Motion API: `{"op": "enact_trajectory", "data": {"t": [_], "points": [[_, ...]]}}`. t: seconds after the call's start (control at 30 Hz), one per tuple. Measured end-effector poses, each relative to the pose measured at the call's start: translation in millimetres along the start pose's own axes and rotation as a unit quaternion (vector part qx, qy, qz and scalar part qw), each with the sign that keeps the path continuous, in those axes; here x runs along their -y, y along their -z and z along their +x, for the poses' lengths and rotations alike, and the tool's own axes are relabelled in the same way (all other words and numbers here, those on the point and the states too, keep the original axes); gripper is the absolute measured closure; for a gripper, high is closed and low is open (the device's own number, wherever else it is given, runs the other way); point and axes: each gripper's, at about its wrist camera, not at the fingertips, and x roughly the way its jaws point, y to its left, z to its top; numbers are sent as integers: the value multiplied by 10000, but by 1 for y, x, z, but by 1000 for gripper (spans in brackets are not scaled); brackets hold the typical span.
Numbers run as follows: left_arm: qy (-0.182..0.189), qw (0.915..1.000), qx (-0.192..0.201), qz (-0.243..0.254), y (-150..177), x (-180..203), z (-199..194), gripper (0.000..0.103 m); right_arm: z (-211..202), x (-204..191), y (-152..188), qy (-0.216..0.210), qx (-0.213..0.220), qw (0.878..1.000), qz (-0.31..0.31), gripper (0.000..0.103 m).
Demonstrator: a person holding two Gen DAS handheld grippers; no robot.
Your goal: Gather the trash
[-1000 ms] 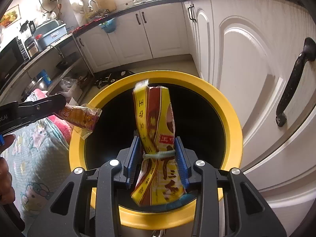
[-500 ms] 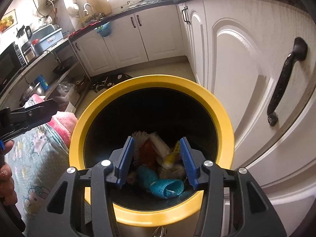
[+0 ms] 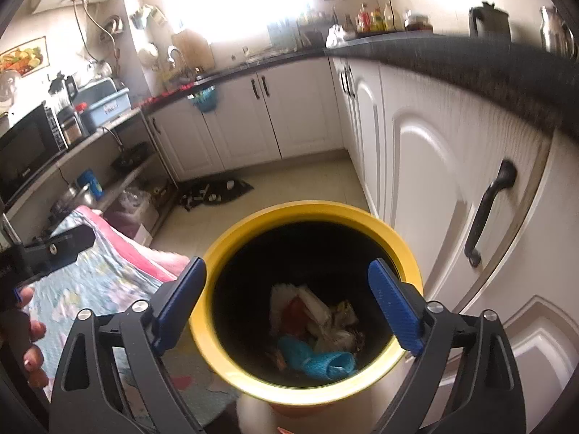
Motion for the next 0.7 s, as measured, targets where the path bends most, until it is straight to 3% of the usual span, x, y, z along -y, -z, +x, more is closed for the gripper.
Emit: {"op": "enact_trajectory", "data": {"t": [0.27,0.7], "points": [[-302,9987,387,-126,8,-26,-50,11,-43,-34,-4,-83,518,9982,-298,7],[-651,9936,920,-105,32,-42,-111,11,-88,-71,12,-193,1044,9914,-763,6]]}}
